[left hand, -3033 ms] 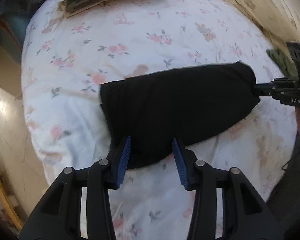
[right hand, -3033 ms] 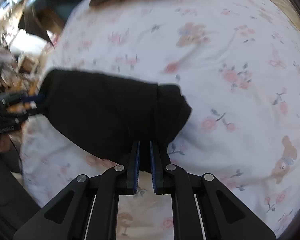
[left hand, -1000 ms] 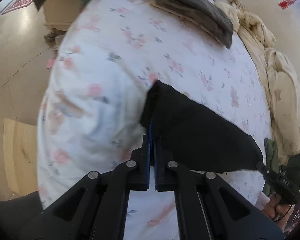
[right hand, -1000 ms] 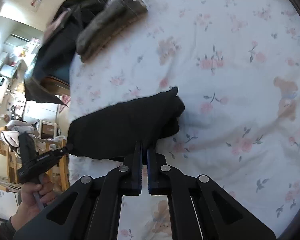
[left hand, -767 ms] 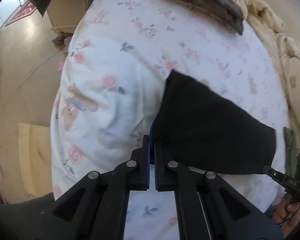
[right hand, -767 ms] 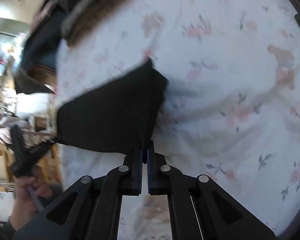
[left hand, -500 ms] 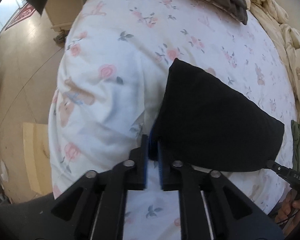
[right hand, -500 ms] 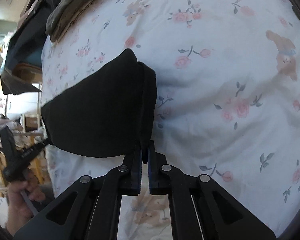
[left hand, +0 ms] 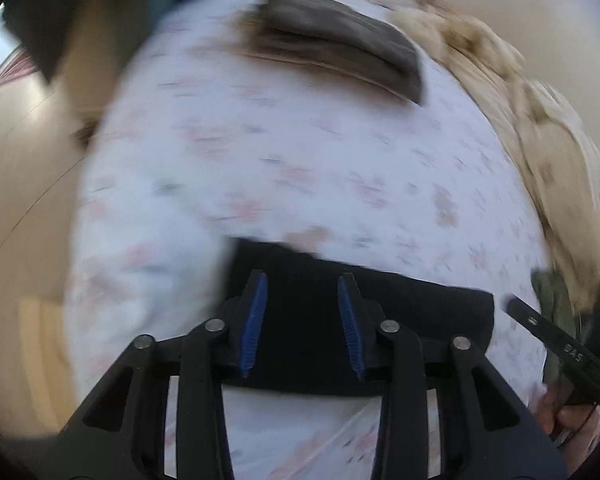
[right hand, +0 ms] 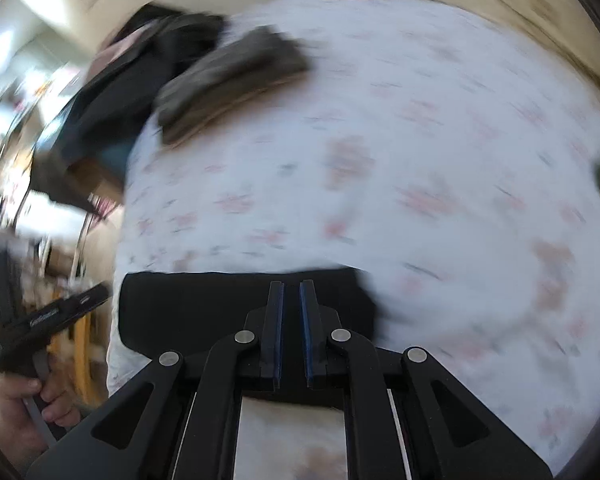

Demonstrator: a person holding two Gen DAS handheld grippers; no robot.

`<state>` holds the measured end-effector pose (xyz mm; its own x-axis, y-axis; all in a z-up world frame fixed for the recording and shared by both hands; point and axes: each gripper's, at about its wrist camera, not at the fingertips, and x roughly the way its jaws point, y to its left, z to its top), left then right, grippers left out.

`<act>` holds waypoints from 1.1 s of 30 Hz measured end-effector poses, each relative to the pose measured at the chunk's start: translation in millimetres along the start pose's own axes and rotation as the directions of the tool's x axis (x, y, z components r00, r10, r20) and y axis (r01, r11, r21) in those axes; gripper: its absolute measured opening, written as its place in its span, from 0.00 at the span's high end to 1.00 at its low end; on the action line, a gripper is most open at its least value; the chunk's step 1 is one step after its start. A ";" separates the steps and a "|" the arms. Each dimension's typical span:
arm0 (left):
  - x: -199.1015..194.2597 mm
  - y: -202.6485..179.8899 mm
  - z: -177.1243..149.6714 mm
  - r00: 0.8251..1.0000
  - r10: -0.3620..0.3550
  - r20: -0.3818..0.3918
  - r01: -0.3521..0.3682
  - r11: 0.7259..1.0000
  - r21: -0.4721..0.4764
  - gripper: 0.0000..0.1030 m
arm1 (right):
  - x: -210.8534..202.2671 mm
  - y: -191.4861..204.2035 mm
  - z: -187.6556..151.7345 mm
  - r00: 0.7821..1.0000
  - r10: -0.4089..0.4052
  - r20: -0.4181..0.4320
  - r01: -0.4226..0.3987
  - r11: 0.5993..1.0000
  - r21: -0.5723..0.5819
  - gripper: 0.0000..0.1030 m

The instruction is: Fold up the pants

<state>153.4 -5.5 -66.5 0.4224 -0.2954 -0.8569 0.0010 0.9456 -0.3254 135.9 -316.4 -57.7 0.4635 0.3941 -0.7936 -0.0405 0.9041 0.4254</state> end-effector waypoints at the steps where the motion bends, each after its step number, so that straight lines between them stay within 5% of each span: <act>1: 9.2 -9.2 -0.3 1.000 -0.004 0.020 0.003 1.000 0.026 0.71 | 13.0 12.5 0.3 1.000 0.017 -0.001 -0.017 1.000 -0.026 0.91; 4: 28.7 -15.1 1.0 0.995 -0.005 0.099 0.004 1.000 0.008 0.72 | 48.3 32.8 -0.7 0.999 0.046 0.014 -0.046 0.999 -0.024 0.91; 7: 41.1 -4.7 -1.6 0.991 -0.053 0.121 0.070 0.987 -0.142 0.74 | 71.3 39.7 -8.9 0.997 0.028 0.071 -0.026 0.999 -0.021 0.91; 10: 49.1 -1.0 -9.3 0.989 0.049 0.140 -0.037 0.995 -0.088 0.75 | 86.5 38.7 -19.4 0.995 -0.035 0.093 0.039 0.998 -0.042 0.94; 15: 50.7 37.8 -10.5 0.986 0.116 0.119 -0.093 0.978 -0.186 0.99 | 76.5 13.9 -30.7 0.978 -0.142 0.154 0.154 0.986 -0.071 1.00; 20: 50.1 35.5 -11.5 0.986 0.134 0.096 -0.121 0.985 -0.123 0.99 | 59.4 -26.1 -28.5 0.971 -0.193 0.141 0.191 0.981 0.028 1.00; 22: 44.7 40.6 -7.8 0.973 0.213 0.083 -0.201 0.971 -0.132 0.97 | 46.4 -32.9 -26.4 0.959 -0.238 0.154 0.234 0.971 0.044 1.00; 25: 38.2 68.4 -4.0 0.974 0.228 -0.003 -0.223 0.948 -0.229 0.71 | 30.4 -54.8 -19.4 0.978 -0.176 0.113 0.157 0.975 0.154 0.94; 27: 29.1 79.1 2.0 0.980 0.195 -0.048 -0.200 0.941 -0.273 0.67 | 12.8 -70.1 -12.9 0.990 -0.103 0.099 0.080 0.974 0.212 0.93; 29: 18.2 79.5 7.0 0.982 0.182 -0.055 -0.190 0.944 -0.269 0.31 | -2.1 -78.9 -2.8 0.995 -0.046 0.092 0.022 0.970 0.243 0.89; 31: 8.0 74.0 8.5 0.984 0.173 -0.044 -0.178 0.953 -0.246 0.08 | -8.7 -86.0 7.1 0.997 0.062 0.047 -0.072 0.965 0.252 0.55; 32: 4.4 69.3 8.3 0.988 0.150 -0.035 -0.154 0.962 -0.224 0.08 | -7.1 -86.9 9.5 0.995 0.102 0.021 -0.104 0.962 0.252 0.29; 33: 4.6 65.3 7.9 0.992 0.120 -0.036 -0.125 0.970 -0.209 0.08 | -2.9 -88.2 8.9 0.989 0.150 -0.011 -0.142 0.955 0.260 0.27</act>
<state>162.6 56.0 -88.5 0.3868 -0.1848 -0.9035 -0.2408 0.9255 -0.2924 146.1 -398.8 -89.0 0.4424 0.5274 -0.7254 0.1255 0.7644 0.6324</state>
